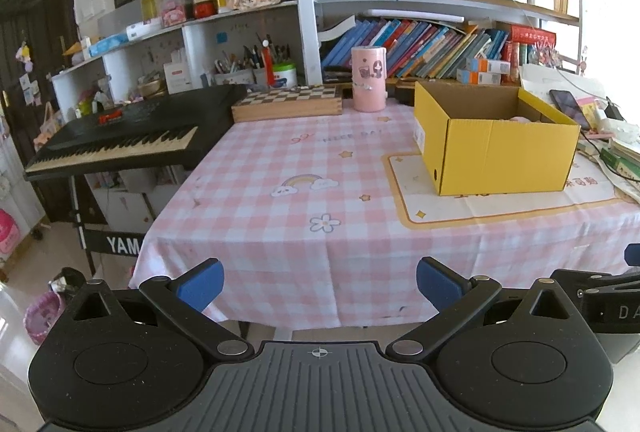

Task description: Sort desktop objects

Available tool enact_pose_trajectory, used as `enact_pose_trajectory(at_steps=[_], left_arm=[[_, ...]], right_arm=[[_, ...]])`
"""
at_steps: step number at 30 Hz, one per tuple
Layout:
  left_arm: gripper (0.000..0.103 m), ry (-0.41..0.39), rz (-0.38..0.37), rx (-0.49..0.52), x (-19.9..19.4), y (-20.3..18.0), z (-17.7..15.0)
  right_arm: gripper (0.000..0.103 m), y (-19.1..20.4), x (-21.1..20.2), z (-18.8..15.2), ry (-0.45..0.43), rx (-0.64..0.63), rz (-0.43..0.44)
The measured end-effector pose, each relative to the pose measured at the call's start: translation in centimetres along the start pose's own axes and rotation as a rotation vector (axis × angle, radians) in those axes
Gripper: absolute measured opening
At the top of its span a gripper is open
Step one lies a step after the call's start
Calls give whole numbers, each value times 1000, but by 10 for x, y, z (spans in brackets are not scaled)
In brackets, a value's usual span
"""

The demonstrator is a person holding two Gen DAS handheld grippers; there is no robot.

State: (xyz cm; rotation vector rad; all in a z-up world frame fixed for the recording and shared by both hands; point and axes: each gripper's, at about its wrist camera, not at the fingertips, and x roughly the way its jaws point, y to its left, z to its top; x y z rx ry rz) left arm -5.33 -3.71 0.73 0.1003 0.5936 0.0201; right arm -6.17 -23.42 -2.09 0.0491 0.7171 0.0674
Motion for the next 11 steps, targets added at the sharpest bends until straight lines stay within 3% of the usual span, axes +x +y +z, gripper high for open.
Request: enact_pose_trajectory(at_steps=[11], left_arm=[[103, -18, 1, 0, -2, -2, -2]], right_arm=[[100, -3, 5, -4, 33, 8, 7]])
